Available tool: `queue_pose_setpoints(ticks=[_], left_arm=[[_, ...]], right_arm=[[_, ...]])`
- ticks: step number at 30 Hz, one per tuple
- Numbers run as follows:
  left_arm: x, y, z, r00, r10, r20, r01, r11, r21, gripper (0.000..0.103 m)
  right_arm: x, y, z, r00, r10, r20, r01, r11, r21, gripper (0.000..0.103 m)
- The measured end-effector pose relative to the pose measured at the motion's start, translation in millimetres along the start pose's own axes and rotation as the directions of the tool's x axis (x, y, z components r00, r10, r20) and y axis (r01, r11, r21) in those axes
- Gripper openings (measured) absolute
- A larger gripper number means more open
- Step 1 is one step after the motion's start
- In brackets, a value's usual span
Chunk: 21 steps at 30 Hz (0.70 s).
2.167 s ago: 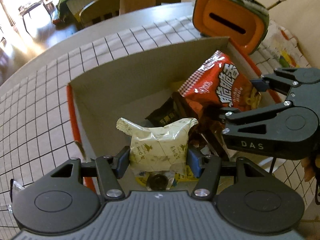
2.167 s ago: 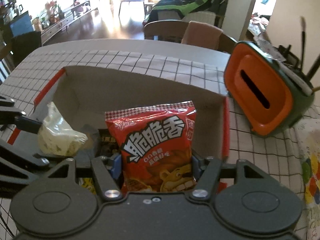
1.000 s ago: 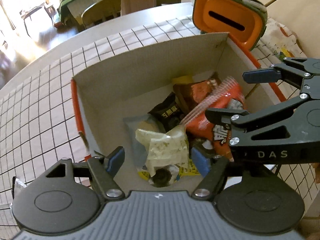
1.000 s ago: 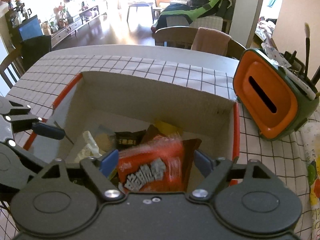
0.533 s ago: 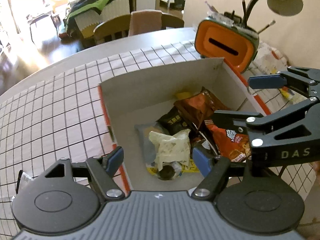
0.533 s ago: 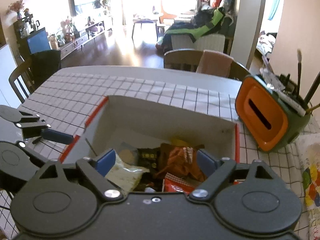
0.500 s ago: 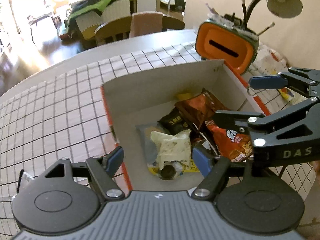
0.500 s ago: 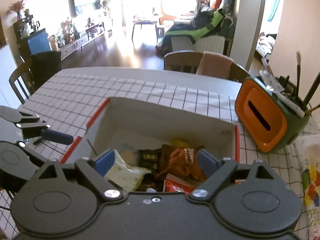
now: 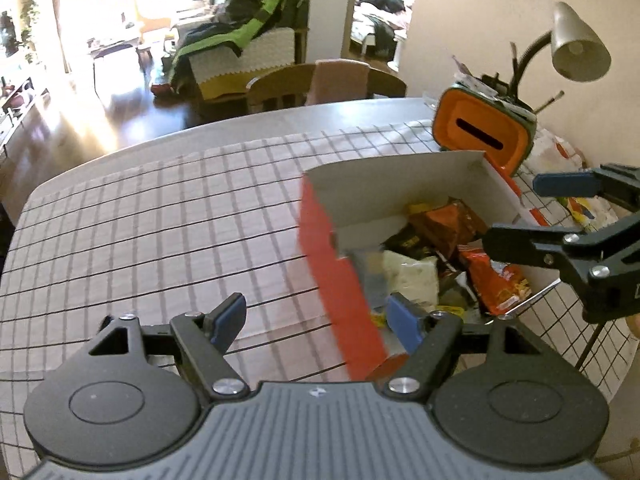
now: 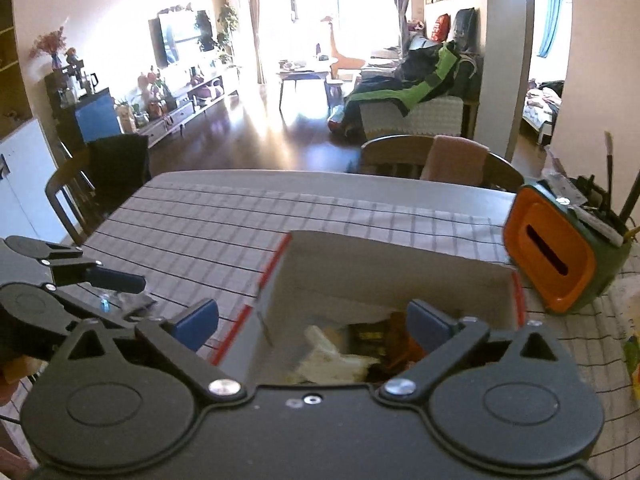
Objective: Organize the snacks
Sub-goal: 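Move both empty grippers back to the white packet and blue candy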
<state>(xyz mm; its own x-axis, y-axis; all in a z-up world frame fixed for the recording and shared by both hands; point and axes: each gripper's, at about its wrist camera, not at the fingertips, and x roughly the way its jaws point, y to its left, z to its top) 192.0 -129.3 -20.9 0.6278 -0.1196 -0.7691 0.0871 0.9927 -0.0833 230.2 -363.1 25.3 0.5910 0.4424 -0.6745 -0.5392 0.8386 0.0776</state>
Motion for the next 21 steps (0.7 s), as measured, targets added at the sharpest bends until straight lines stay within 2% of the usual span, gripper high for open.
queue_pose_setpoints(ticks=[6,13,21], left_arm=[[-18,39,-18,0.998,0.045,0.034,-0.044,0.999,-0.022,0.084],[-28,93,-44,0.994,0.102,0.036,-0.098,0.992,-0.083,0.085],[-20,155,-71,0.984,0.176,-0.020,-0.176,0.962,-0.207,0.085]], right_arm=[[12,39,-3,1.000,0.018,0.014,-0.017,0.999,-0.052,0.103],[31,88,-6,0.996,0.090,0.009,-0.088,0.989,-0.115,0.103],[66,137,-2,0.987,0.157,-0.030,-0.160,0.973,-0.167,0.103]])
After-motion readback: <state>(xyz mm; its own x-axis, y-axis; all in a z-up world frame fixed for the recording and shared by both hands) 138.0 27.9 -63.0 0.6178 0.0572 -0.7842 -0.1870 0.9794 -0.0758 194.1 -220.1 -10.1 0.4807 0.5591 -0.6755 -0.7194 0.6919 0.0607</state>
